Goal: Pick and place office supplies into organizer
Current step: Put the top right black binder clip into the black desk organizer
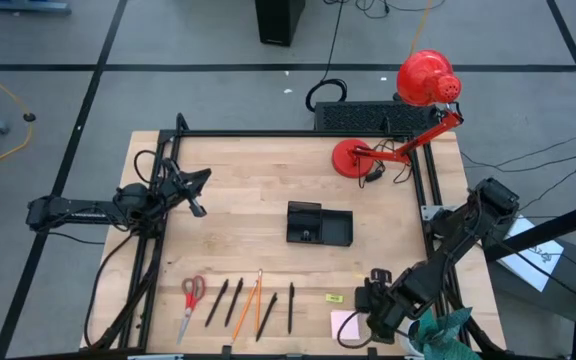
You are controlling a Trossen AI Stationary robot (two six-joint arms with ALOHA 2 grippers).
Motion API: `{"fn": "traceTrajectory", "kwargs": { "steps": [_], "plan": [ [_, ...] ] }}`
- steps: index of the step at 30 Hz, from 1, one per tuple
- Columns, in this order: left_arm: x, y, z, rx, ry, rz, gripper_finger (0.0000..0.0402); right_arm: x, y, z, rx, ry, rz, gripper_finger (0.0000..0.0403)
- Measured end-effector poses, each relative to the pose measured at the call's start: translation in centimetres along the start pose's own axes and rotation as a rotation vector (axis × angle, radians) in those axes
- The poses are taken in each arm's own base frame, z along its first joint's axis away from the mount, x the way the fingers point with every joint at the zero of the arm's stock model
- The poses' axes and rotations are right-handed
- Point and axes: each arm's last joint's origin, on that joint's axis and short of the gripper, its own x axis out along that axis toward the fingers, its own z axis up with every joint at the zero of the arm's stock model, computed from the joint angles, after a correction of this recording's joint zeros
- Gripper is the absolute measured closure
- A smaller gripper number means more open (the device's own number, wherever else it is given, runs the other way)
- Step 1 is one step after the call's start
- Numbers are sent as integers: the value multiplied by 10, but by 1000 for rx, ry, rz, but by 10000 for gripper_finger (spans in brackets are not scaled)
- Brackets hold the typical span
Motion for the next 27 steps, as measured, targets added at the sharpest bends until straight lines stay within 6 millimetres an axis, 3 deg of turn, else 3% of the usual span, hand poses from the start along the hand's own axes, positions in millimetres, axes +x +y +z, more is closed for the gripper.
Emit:
{"fn": "traceTrajectory", "kwargs": {
  "steps": [7, 27],
  "plan": [
    [0, -1, -2, 12, 18, -6, 371, 12, -8, -9, 122, 13, -26, 194],
    [0, -1, -2, 34, 16, -7, 371, 43, -36, -31, 200, 93, -69, 200]
  ]
}}
